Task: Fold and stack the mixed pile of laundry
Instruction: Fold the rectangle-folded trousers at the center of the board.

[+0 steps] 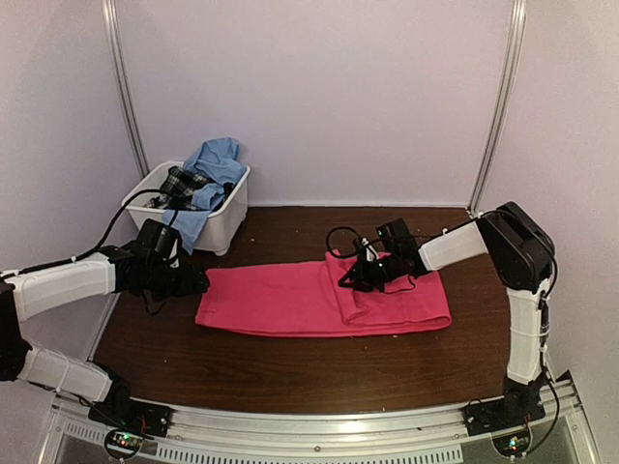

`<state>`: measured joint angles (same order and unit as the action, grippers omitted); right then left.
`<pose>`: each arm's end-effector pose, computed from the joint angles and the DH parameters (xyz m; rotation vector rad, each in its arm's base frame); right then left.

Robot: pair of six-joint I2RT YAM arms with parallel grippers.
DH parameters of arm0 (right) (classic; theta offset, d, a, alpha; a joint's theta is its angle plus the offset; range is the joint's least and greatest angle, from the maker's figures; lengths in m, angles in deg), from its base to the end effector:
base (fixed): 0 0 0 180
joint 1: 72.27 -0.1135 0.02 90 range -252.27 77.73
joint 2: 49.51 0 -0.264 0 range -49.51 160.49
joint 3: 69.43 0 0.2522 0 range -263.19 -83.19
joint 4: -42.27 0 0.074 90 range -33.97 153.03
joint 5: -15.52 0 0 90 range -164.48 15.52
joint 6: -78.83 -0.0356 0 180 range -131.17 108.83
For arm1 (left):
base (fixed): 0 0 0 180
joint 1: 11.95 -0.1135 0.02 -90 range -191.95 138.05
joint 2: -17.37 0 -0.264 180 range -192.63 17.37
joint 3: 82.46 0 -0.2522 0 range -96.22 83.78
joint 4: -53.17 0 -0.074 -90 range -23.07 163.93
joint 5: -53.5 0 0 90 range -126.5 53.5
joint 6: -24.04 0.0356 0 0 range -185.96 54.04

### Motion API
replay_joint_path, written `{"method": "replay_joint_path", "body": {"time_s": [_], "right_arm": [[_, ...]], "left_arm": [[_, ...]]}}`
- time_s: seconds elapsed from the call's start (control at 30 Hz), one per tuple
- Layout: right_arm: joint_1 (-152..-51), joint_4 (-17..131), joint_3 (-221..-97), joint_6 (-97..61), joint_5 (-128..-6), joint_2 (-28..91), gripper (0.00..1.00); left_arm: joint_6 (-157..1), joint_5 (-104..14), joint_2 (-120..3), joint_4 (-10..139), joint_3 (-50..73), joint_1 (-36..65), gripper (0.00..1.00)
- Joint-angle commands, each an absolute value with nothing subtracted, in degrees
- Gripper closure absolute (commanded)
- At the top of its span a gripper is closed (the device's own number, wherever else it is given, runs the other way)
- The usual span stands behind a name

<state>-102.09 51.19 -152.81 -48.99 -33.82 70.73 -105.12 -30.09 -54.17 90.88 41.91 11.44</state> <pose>0.3574 0.2316 0.1179 -0.2048 2.5678 1.3601 0.2254 -0.0931 0.2067 -0.3925 2.4952 -0.3099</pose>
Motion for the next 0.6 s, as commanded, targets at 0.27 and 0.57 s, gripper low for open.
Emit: {"method": "replay_joint_path", "body": {"time_s": [0.27,0.57], "right_arm": [[-86.1,68.2,-137.7,-35.5,-36.0,51.0,1.0],[-92.9,67.0,-147.3,-45.1,-31.3,43.8,1.0]], "left_arm": [[-103.4,-27.7,-52.4,90.2,41.2,11.1,0.02],[-102.7,-26.4,-53.8,90.4,40.0,11.1,0.02]]}}
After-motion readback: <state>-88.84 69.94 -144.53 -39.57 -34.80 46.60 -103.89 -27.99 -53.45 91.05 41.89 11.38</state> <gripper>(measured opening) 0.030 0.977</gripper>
